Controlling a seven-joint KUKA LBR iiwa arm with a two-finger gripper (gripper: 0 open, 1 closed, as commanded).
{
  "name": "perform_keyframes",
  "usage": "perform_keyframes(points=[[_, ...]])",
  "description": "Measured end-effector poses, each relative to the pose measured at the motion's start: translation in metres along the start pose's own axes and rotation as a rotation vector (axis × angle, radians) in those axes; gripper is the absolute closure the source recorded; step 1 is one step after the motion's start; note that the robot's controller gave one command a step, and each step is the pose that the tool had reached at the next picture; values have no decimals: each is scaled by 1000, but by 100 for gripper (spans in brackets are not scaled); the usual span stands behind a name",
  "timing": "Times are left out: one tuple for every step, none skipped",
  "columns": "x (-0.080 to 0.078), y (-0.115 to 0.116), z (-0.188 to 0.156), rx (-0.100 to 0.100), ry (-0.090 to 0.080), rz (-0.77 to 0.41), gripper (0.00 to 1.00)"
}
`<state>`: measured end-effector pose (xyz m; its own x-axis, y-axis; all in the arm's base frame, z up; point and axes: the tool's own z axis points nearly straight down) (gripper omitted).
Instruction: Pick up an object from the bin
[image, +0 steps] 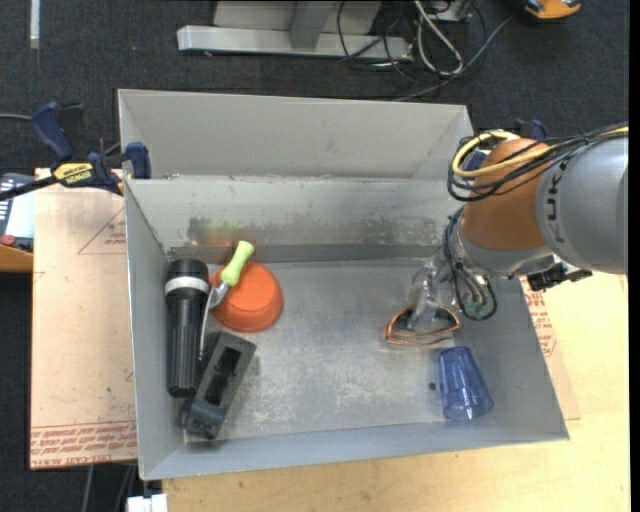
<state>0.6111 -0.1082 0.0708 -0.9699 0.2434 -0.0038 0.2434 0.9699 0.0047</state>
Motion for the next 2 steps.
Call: perform_keyframes(points=[[2,0,-40,0,7,0,100],[0,0,-71,-1,-2,-1,100]])
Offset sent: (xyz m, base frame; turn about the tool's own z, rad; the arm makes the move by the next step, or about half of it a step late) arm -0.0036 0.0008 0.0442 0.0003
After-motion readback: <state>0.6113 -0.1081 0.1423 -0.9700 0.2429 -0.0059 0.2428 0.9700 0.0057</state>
